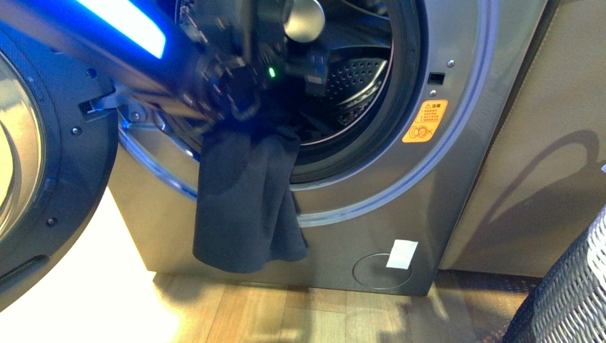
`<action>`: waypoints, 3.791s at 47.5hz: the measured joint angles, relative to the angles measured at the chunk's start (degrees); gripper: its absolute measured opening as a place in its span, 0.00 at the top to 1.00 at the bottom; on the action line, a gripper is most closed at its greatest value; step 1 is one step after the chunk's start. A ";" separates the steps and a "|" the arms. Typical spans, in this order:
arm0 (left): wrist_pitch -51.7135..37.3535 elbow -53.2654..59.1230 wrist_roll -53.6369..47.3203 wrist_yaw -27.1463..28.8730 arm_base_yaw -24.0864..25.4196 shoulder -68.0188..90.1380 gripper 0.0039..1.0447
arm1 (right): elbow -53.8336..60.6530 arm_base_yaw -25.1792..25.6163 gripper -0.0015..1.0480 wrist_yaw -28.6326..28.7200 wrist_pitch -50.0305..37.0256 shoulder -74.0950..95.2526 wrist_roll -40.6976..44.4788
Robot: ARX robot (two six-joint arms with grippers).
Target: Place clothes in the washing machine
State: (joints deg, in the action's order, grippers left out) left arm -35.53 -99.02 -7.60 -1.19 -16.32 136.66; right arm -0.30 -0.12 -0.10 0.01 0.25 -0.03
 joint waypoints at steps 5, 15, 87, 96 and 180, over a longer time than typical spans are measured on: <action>-1.81 6.27 -0.98 0.74 -0.09 -3.85 0.06 | 0.00 0.00 0.98 0.00 0.00 0.00 0.00; -5.68 17.64 -2.58 4.98 0.09 -6.60 0.06 | 0.00 0.00 0.98 0.00 0.00 0.00 0.00; 10.01 7.87 -9.29 14.84 -0.81 5.01 0.34 | 0.00 0.00 0.98 0.00 0.00 0.00 0.00; 9.99 7.19 -9.14 14.62 -1.29 5.01 0.61 | 0.00 0.00 0.98 0.00 0.00 0.00 0.00; -10.47 10.54 -4.26 9.07 -2.84 -2.78 0.06 | 0.00 0.00 0.98 0.00 0.00 0.00 0.00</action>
State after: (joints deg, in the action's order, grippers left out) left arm -46.00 -88.49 -11.86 7.88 -19.16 133.88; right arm -0.30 -0.12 -0.10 0.01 0.25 -0.03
